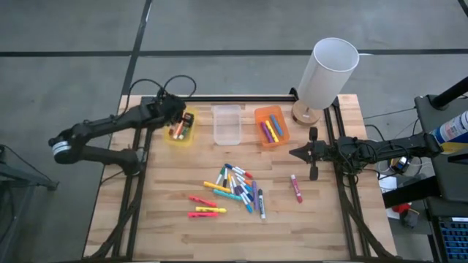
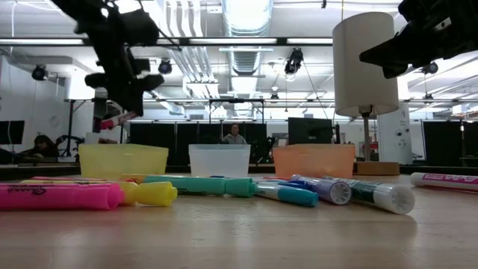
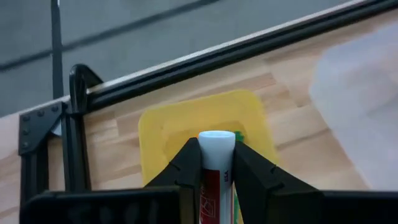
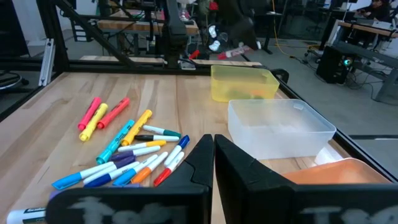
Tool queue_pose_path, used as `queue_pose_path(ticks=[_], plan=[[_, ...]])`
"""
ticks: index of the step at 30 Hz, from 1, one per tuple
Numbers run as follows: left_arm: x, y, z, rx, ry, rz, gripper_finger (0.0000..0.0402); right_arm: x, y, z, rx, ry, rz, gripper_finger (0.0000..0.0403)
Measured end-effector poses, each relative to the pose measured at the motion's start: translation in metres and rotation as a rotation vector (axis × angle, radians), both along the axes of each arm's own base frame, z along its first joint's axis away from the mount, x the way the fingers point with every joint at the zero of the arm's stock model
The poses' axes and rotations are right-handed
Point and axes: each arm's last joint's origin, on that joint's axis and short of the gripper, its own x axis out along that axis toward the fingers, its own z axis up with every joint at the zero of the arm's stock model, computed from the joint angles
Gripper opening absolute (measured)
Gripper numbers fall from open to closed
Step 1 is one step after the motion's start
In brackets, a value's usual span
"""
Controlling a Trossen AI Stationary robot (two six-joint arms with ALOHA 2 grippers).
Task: Pick & Place Markers
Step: Put the red marker pen into the yellow bin
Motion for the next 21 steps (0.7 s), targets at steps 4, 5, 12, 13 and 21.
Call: queue_pose_path(ticks=[4, 5, 12, 13, 21], plan=[[0.001, 0.022, -0.016, -0.092, 0.014, 0.026, 0.0062, 0.000, 0.000, 0.000, 0.000, 0.000, 0.000, 0.0008], [0.002, 0.026, -0.021, -0.113, 0.025, 0.033, 0.0062, 0.000, 0.000, 0.000, 0.000, 0.000, -0.001, 0.0008], [0.019, 0.045, -0.054, -0.174, 0.117, 0.003, 0.0062, 0.000, 0.000, 0.000, 0.000, 0.000, 0.000, 0.0008], [0.021, 0.047, -0.058, -0.178, 0.118, 0.004, 0.0062, 0.000, 0.000, 0.000, 0.000, 0.000, 0.000, 0.0008], [0.029, 0.053, -0.084, -0.257, 0.175, 0.001, 0.0062, 0.000, 0.000, 0.000, 0.000, 0.000, 0.000, 0.0008]])
